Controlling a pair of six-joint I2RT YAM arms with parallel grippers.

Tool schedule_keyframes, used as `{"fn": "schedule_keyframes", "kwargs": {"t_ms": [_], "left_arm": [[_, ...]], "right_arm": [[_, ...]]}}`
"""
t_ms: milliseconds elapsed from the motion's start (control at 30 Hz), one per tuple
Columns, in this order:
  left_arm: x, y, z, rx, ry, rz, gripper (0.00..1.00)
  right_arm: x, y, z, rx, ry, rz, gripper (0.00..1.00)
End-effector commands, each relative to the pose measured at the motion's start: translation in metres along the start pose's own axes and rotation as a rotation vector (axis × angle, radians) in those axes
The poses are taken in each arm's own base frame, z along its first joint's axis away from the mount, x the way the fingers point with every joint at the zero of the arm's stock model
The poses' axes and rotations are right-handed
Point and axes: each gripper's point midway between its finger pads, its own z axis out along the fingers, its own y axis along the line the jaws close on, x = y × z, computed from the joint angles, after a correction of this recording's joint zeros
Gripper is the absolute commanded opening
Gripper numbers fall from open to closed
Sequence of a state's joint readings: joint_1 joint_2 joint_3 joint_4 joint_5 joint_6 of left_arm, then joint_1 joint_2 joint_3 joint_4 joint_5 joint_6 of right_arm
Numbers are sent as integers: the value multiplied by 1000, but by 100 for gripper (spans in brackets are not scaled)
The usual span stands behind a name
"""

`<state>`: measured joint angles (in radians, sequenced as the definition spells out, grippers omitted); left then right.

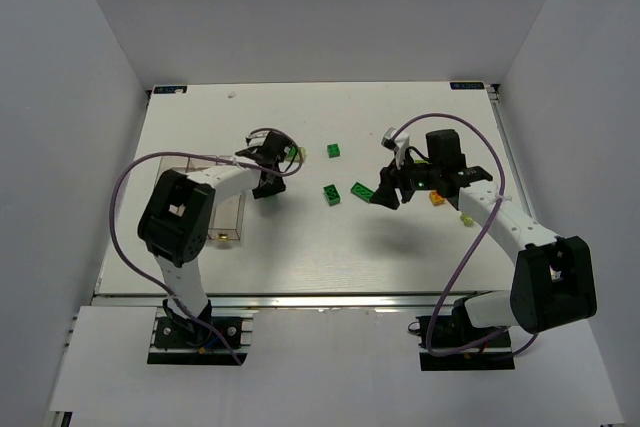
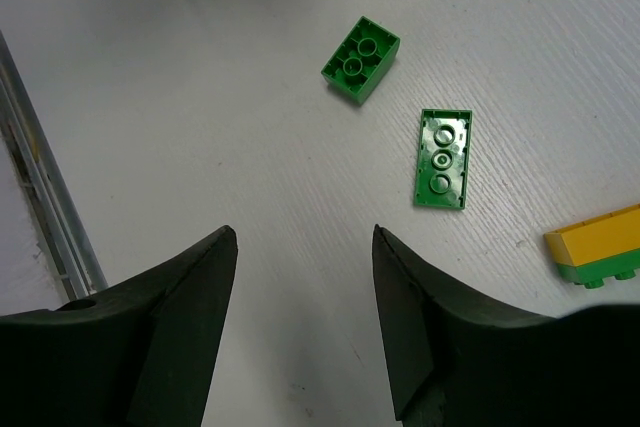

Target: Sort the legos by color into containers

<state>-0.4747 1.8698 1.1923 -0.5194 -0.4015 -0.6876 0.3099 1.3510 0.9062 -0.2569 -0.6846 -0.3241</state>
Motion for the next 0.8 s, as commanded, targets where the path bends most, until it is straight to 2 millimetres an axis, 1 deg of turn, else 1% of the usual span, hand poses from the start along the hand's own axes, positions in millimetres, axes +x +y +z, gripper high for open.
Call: {"fn": "schedule_keyframes", "kwargs": {"t_ms": [0,33,67,100,167,200,267,300,367,400,433,467,500,533,567,600,633,667,767], "left_arm": [[-29,-39,-47,281,-71,-13,12],[-30,-49,-57,359,-79,-9,11],[-35,-51,-66,387,-98,-15,8],[-45,-51,-83,419,-133,-28,3],[-52,-48,-98,432,-159,-25,1],[-59,-43,-111,436,-181,-29,1],[-68,-34,-122,426,-204,-34,1],[-73,-23,-127,413,-208,-48,0],[-78,-9,-131,413,-203,-75,0],[-84,9,-127,388,-203,-107,0],[-90,19,-135,391,-224,-127,0],[-89,31,-133,376,-223,-139,0],[-95,53,-129,336,-231,-165,0],[-99,65,-134,326,-246,-178,0],[-100,76,-132,306,-248,-185,0],[-103,96,-129,263,-247,-192,0],[-103,105,-128,239,-244,-196,0],[-103,125,-123,191,-233,-220,0],[-102,147,-113,142,-216,-218,1]], "right_arm": [[-13,4,-2,-16,-34,-42,61],[-13,3,-3,-12,-34,-40,58],[-13,3,-3,-10,-34,-41,56],[-13,2,-3,-6,-35,-46,50],[-13,2,-3,-3,-35,-53,41],[-13,2,-4,-3,-35,-55,30],[-14,3,-5,-3,-39,-64,18],[-14,3,-4,-6,-38,-63,8],[-14,5,-6,-11,-43,-77,2],[-15,6,-6,-13,-46,-84,0],[-17,6,-7,-11,-50,-93,0],[-16,5,-7,-10,-51,-97,1],[-17,6,-7,-13,-51,-99,2],[-17,6,-7,-14,-50,-98,2],[-17,6,-7,-16,-50,-99,4],[-17,7,-7,-22,-52,-99,4],[-17,8,-7,-25,-52,-98,6],[-15,9,-7,-29,-51,-91,9],[-10,11,-5,-39,-41,-75,14]]}}
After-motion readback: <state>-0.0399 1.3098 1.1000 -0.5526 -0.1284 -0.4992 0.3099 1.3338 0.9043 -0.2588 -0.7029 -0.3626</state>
